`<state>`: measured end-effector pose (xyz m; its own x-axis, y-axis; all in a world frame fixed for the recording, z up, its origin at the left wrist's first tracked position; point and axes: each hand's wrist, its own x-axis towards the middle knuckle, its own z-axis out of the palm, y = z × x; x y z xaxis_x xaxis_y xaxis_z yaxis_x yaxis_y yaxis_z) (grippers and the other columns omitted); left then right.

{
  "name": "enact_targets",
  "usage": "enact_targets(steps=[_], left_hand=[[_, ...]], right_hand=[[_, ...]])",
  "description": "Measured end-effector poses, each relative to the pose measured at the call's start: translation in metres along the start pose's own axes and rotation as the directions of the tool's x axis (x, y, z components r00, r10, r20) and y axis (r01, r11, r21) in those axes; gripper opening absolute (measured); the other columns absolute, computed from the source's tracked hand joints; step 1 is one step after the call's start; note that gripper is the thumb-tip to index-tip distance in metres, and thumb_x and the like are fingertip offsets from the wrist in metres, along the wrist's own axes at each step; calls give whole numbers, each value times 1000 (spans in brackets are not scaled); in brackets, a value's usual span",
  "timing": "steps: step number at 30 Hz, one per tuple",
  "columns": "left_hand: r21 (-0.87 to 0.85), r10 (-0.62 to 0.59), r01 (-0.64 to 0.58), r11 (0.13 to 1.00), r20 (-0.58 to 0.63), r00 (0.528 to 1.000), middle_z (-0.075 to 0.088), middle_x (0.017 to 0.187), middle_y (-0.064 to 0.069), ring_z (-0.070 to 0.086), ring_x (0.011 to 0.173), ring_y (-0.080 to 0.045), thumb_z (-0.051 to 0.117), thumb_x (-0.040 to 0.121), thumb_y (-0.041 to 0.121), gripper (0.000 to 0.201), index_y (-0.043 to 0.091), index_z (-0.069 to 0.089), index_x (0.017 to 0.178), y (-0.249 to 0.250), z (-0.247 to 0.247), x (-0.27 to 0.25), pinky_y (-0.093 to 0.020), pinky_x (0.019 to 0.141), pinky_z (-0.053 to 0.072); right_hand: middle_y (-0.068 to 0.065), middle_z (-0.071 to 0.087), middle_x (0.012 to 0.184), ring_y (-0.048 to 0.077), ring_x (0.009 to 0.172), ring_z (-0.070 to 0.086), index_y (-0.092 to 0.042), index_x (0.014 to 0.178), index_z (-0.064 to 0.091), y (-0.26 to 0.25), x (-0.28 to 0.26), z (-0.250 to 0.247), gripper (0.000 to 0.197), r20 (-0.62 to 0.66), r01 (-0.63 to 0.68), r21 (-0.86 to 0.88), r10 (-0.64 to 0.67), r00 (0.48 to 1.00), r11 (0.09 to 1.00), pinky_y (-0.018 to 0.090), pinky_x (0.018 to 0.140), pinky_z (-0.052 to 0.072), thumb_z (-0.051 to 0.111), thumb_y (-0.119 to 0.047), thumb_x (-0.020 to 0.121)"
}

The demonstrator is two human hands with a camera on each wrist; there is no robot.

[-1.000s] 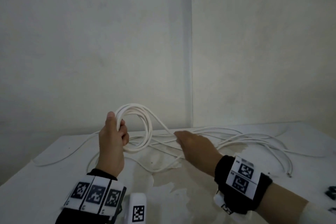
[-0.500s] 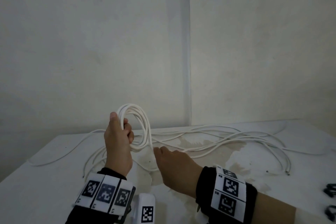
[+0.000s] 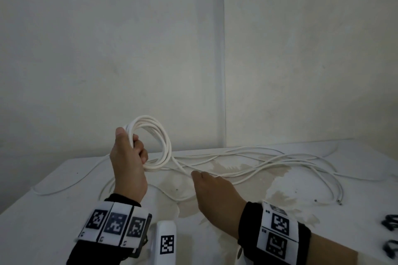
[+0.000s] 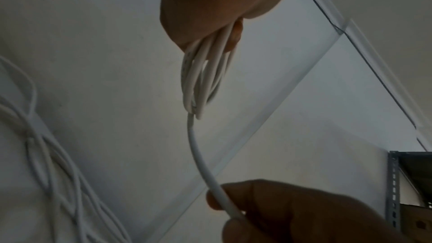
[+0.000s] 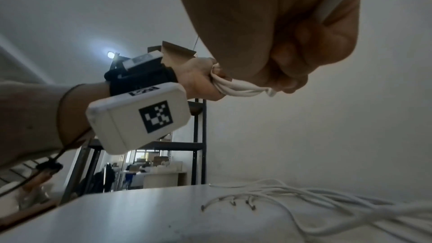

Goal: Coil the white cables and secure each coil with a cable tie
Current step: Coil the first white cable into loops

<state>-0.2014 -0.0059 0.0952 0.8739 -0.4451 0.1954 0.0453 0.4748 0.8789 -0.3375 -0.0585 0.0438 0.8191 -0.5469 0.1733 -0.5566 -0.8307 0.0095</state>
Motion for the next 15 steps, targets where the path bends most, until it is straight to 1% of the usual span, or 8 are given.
enact_targets(steps=[2, 5, 7, 9, 10, 11, 13, 15], left_hand=[[17, 21, -21, 1000, -14, 1000, 32, 43, 10, 26, 38, -6, 32, 97, 37, 38, 19, 40, 66, -1, 0, -1, -19, 41, 24], [79, 80, -81, 994, 16, 997, 34, 57, 4, 31, 40, -2, 33, 98, 31, 35, 19, 40, 66, -13, 3, -6, -15, 41, 29], [229, 140, -157, 961, 92, 986, 40, 62, 2, 38, 48, -4, 34, 98, 31, 34, 20, 45, 68, -28, 5, -11, -23, 53, 35], [326, 150, -203, 923, 181, 972, 48, 68, 2, 46, 62, -11, 35, 99, 32, 32, 23, 51, 73, -39, 5, -18, -32, 66, 38], [335, 127, -199, 921, 226, 966, 51, 71, 2, 48, 67, -13, 35, 99, 32, 30, 25, 52, 75, -42, 3, -21, -33, 70, 40], [327, 93, -182, 927, 270, 958, 51, 73, 3, 51, 70, -10, 35, 99, 30, 29, 26, 52, 76, -43, 2, -25, -27, 71, 42], [324, 22, -136, 936, 332, 943, 47, 72, 12, 52, 61, 12, 32, 100, 21, 31, 29, 46, 73, -42, -2, -32, -4, 61, 40], [366, -61, -79, 927, 357, 932, 50, 59, 13, 49, 47, 17, 29, 100, 12, 37, 26, 42, 69, -46, -2, -36, 1, 49, 37]], right_hand=[[16, 53, 112, 35, 95, 56, -2, 117, 41, 5, 2, 5, 26, -32, 37, 27, -36, 999, 999, 32, 57, 27, 33, -1, 92], [18, 55, 106, 37, 86, 57, -1, 112, 45, -1, -2, 4, 25, -61, 105, 35, -102, 993, 994, 30, 46, 14, 38, 0, 88], [14, 59, 83, 30, 62, 59, -4, 91, 56, -7, -4, -4, 22, -88, 142, -6, -142, 986, 990, 27, 45, 2, 63, -2, 70], [0, 53, 54, 15, 35, 47, -14, 64, 56, -11, -4, -13, 33, -173, 176, -138, -199, 965, 975, 23, 43, -5, 81, -11, 42], [-4, 51, 50, 12, 32, 44, -17, 62, 55, -10, -1, -15, 34, -220, 206, -157, -237, 946, 966, 21, 41, -3, 82, -14, 42], [-5, 52, 50, 11, 32, 44, -17, 67, 55, -7, 1, -15, 29, -282, 246, -192, -294, 913, 950, 19, 39, 4, 80, -18, 52], [-6, 55, 53, 11, 35, 49, -15, 78, 45, 0, 7, -20, 14, -429, 336, -219, -400, 810, 916, 18, 40, 12, 57, -20, 74], [-4, 57, 52, 11, 37, 52, -14, 80, 37, 7, 12, -24, 10, -456, 402, -237, -467, 758, 884, 19, 41, 14, 41, -23, 78]])
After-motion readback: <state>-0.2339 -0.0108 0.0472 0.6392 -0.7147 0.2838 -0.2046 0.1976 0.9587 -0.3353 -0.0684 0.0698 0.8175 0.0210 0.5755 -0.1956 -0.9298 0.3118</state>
